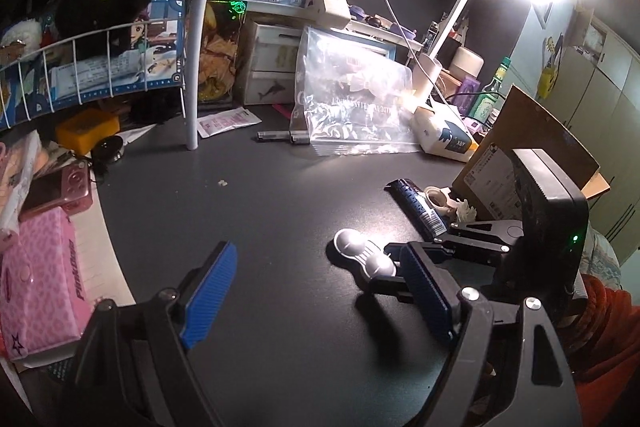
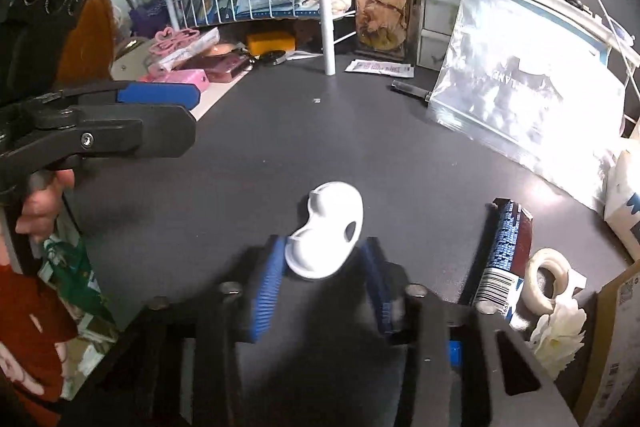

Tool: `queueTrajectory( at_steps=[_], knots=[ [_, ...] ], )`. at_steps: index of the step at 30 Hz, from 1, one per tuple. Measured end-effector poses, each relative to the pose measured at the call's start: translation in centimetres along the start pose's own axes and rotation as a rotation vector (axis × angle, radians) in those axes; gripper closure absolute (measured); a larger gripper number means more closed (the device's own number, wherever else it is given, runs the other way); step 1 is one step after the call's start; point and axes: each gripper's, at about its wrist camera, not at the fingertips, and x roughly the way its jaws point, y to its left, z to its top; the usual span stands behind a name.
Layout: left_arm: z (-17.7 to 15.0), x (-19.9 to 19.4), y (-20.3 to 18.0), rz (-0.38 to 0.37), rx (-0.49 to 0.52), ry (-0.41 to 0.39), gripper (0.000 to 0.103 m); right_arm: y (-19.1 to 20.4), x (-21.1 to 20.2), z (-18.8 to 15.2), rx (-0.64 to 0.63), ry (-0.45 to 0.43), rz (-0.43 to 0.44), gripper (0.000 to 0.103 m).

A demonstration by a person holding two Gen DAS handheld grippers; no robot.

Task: Organize objects
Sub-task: 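Return the right gripper to the desk and grasp the white eye-mask case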

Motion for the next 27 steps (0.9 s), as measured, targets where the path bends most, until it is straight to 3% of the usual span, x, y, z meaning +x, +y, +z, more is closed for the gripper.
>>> queueTrajectory(
  at_steps=[14,21,27],
  knots=[
    [0.2,1.7,-1.5,-0.059,0.023,0.050,0.022,0.5,-1.4,-0.7,-0.044,-0.037,0.023,0.076],
    [-0.1,1.7,-2.0,-0.054,0.021,0.054,0.022,0.5,-0.6,-1.1,-0.066,-0.026,-0.033,0.069],
    [-0.3,1.4,-1.6,-0.044,0.012,0.058,0.022,0.6,-0.1,-0.7,-0.064,-0.035,-0.071,0.074]
  ],
)
